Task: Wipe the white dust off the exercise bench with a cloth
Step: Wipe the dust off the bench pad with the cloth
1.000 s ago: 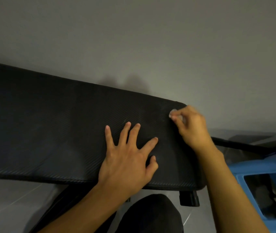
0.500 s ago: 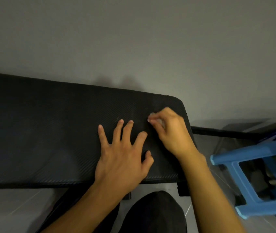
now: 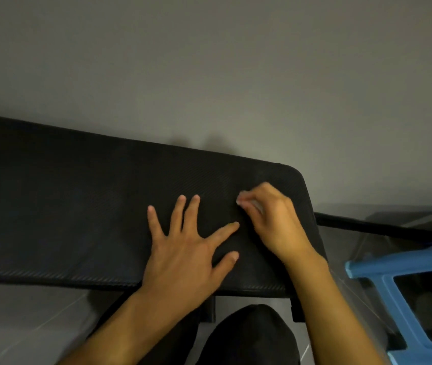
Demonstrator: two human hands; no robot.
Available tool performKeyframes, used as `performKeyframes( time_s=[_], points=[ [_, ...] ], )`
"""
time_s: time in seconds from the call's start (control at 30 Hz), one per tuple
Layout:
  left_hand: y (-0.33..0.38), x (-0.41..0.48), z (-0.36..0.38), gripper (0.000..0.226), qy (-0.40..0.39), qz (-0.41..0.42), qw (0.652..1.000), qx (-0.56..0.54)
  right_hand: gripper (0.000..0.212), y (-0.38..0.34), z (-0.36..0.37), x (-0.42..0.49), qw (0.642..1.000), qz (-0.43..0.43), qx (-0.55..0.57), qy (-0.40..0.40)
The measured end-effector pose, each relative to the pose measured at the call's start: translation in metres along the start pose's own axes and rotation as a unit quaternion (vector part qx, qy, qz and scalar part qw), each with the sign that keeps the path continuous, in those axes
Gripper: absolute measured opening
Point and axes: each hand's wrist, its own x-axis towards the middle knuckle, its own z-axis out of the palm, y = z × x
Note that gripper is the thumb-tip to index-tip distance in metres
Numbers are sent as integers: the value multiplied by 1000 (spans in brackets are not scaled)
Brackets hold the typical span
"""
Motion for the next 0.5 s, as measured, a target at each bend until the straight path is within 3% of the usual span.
performKeyframes(
  time_s=[0.1,0.27,0.43,0.5],
  points=[
    [2,-1,-2,56,-6,-4,1000,0,17,-16,23,42,1000,10,-2,19],
    [5,-1,-3,52,-9,-9,1000,1,16,-32,28,37,990,-105,29,-93],
    [7,0,-4,57,-7,-14,1000,0,21,-24,34,73,999,-15,-37,-32],
    [6,-1,-3,56,-5,-13,1000,0,21,-29,36,68,998,-29,-38,-43]
  ],
)
